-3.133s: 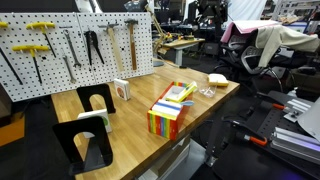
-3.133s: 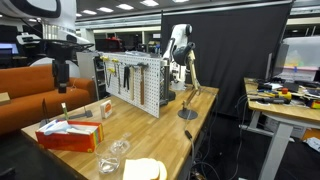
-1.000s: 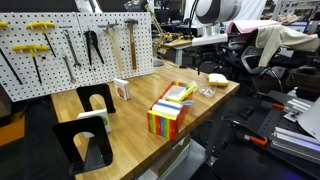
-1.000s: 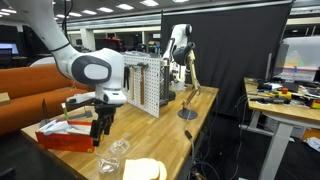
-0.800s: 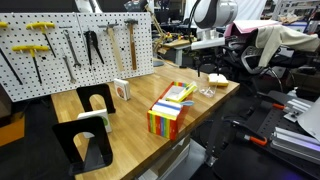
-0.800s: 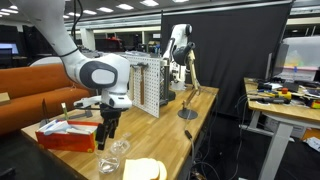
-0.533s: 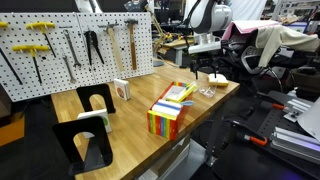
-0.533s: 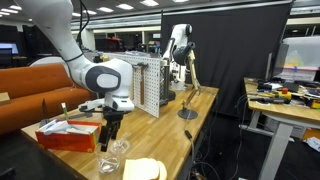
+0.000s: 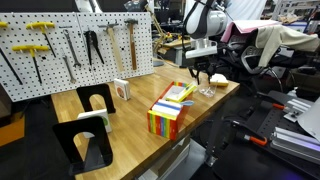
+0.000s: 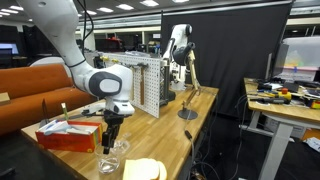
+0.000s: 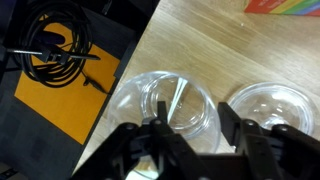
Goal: Move the cup to the left
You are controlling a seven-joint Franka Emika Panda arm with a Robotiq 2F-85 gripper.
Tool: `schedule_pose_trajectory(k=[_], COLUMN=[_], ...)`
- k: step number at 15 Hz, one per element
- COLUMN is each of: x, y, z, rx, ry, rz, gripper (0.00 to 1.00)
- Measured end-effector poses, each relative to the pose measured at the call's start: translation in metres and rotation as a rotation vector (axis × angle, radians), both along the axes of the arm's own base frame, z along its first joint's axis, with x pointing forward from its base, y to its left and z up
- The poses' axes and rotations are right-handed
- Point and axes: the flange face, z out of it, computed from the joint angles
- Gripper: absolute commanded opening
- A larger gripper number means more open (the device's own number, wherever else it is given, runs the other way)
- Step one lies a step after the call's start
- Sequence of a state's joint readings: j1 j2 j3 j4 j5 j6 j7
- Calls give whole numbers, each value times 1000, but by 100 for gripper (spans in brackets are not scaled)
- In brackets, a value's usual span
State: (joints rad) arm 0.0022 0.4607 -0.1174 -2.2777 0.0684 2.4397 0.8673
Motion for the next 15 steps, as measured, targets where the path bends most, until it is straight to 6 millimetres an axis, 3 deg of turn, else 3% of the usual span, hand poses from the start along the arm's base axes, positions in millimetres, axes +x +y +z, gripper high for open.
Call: schedule_pose_trajectory(k=[4,10,15], x=[4,13,24], y=[-2,-3,2], z=[3,16,46], rx=[0,3,1], ry=[-9,-39,-99], rz=[-8,-16,-18], gripper=[1,1,1])
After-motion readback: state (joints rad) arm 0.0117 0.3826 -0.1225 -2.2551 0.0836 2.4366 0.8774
